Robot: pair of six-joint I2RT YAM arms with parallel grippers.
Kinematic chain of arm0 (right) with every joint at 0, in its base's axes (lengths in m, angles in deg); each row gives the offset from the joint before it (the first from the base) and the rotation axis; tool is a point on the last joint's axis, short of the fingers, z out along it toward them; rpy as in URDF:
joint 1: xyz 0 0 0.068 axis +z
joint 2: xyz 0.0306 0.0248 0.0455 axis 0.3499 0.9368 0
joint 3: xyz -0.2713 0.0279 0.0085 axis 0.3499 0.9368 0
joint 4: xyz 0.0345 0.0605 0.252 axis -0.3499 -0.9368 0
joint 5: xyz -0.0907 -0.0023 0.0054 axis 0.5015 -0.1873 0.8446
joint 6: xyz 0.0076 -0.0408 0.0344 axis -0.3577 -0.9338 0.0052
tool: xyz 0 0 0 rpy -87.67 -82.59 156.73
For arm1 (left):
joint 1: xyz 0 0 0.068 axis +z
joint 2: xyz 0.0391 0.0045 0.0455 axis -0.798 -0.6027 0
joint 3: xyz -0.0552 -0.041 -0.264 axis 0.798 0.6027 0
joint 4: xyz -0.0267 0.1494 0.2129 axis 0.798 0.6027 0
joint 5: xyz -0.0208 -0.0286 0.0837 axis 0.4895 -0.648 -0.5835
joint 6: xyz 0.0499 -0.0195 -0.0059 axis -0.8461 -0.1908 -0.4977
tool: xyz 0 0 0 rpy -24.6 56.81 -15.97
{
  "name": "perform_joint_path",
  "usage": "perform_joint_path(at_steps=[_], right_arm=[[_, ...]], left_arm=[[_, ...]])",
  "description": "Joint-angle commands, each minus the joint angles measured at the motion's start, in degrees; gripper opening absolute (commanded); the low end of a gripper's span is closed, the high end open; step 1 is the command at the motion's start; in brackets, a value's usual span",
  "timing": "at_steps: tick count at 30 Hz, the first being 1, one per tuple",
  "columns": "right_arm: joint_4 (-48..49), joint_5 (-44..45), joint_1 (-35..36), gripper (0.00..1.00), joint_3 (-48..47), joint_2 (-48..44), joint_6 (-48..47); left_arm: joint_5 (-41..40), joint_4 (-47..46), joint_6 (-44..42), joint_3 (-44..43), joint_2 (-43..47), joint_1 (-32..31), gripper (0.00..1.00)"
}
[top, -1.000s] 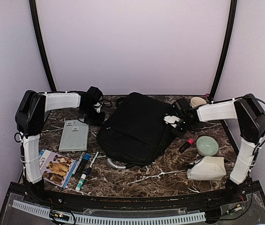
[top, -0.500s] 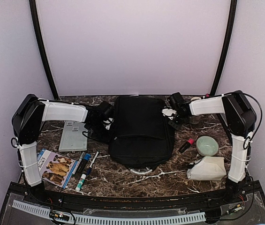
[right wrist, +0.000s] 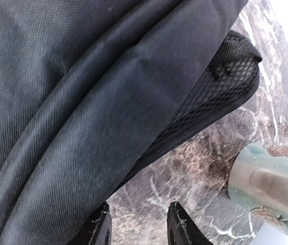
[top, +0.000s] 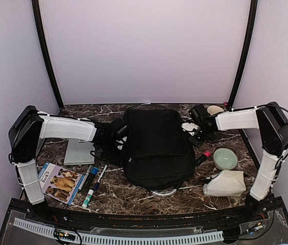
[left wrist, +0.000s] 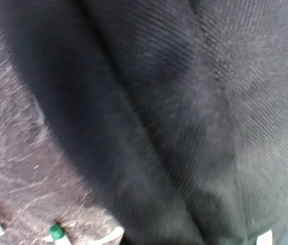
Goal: Pack the student bag
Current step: Move the student bag to the center of the board, then move the book to the center of the board.
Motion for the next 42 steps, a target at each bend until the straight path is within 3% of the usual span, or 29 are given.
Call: perform_joint_path(at_steps=[1,11,12,19,25,31,36,42], right_arm=[[-3.1,-3.7,-0.2,0.39,-0.1,-3.7,1.2],[-13.7,-9.9,-4.3,0.44,-3.4,-16.3,2.9],[-13.2,-13.5,-4.4,0.45,-3.2,-18.0,3.9],[-6.9,-28.5,-3.3,0.48,-0.9,-23.0,7.5],[-10.3,-33.1,3.9,0.65,-8.1,-21.2,10.1],[-9.4,-36.4,6.9,0.7,-10.5,-18.4,11.9],[-1.0,-36.7,9.8,0.7,-11.6,-12.7,16.0],[-0.1,-29.0,14.9,0.71,-23.2,-1.0,25.4]], left_arm=[[-4.9,6.2,3.3,-0.1,5.4,-0.3,0.0],[-9.0,21.6,11.6,-5.3,15.1,0.0,0.01],[-9.9,22.5,11.3,-5.8,16.3,1.2,0.14],[-13.8,16.2,8.3,0.1,24.0,5.4,0.67],[-11.7,13.7,5.1,4.2,31.4,14.5,0.85],[-10.3,14.1,1.3,3.5,31.6,22.8,0.94],[-6.8,10.2,-0.6,5.1,29.5,29.0,0.96],[-3.8,7.0,-2.0,6.2,24.3,33.9,0.99]])
